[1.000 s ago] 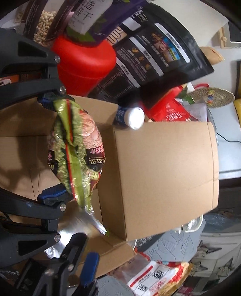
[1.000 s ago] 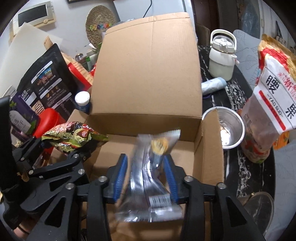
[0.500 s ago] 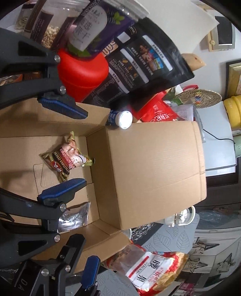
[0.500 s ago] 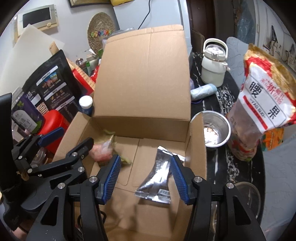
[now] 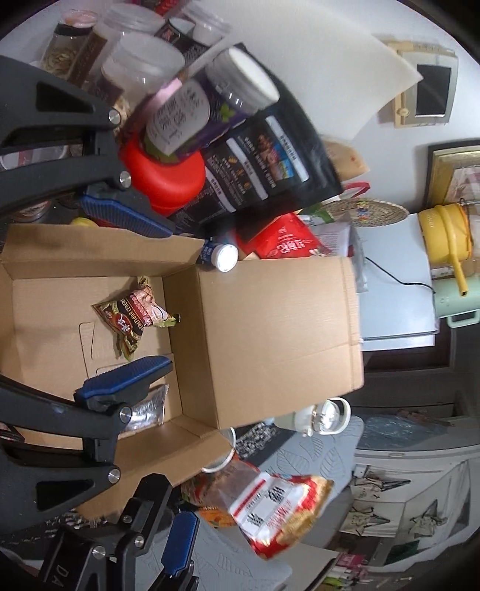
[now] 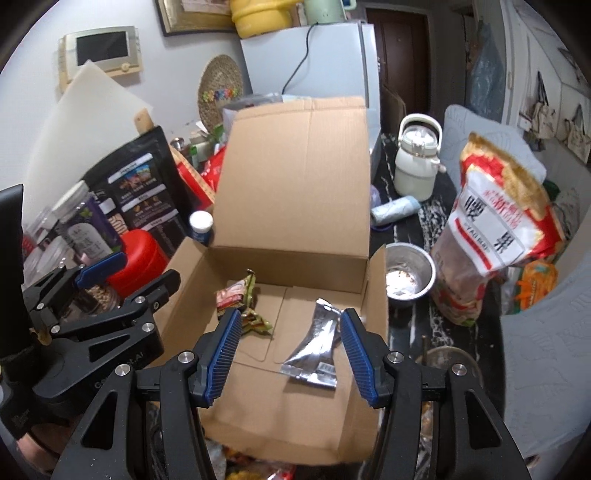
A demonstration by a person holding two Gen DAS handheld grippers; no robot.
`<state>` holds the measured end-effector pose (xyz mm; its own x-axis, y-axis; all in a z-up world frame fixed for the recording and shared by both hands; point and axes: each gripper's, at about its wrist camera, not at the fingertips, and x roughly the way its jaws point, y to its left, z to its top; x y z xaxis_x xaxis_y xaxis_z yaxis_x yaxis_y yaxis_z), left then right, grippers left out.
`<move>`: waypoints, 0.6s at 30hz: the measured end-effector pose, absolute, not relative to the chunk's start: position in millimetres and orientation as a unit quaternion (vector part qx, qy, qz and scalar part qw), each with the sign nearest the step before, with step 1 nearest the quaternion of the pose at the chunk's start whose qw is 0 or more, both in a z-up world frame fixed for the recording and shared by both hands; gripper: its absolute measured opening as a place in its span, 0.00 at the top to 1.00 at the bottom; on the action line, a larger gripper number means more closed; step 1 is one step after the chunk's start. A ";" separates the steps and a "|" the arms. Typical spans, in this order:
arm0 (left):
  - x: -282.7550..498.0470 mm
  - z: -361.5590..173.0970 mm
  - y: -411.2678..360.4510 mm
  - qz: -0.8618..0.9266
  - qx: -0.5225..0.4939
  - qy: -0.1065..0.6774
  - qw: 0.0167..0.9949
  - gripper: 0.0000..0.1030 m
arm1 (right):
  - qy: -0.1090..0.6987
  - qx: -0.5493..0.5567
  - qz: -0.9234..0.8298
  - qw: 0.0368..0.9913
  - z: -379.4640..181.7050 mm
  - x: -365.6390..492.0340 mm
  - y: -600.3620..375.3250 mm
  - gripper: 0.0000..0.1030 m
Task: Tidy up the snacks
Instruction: 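Withdraw both grippers from the box back toward the remaining snacks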
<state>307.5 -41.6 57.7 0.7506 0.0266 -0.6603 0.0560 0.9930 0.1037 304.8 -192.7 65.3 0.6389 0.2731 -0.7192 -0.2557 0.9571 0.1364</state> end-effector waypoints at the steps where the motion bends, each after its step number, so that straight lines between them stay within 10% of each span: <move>1: 301.9 63.1 -41.0 -0.010 0.057 0.347 0.936 0.36 | 0.394 0.009 0.146 0.907 69.7 300.0 -193.2 0.46; 18: 202.6 137.2 -33.0 -0.042 0.049 0.273 0.960 0.36 | 0.292 -0.021 0.165 0.942 139.0 200.3 -200.3 0.33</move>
<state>202.6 -33.0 137.2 0.8471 -0.0541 -0.5287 0.1074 0.9917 0.0706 200.3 -200.3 139.0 0.7753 0.2983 -0.5568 -0.3229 0.9447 0.0564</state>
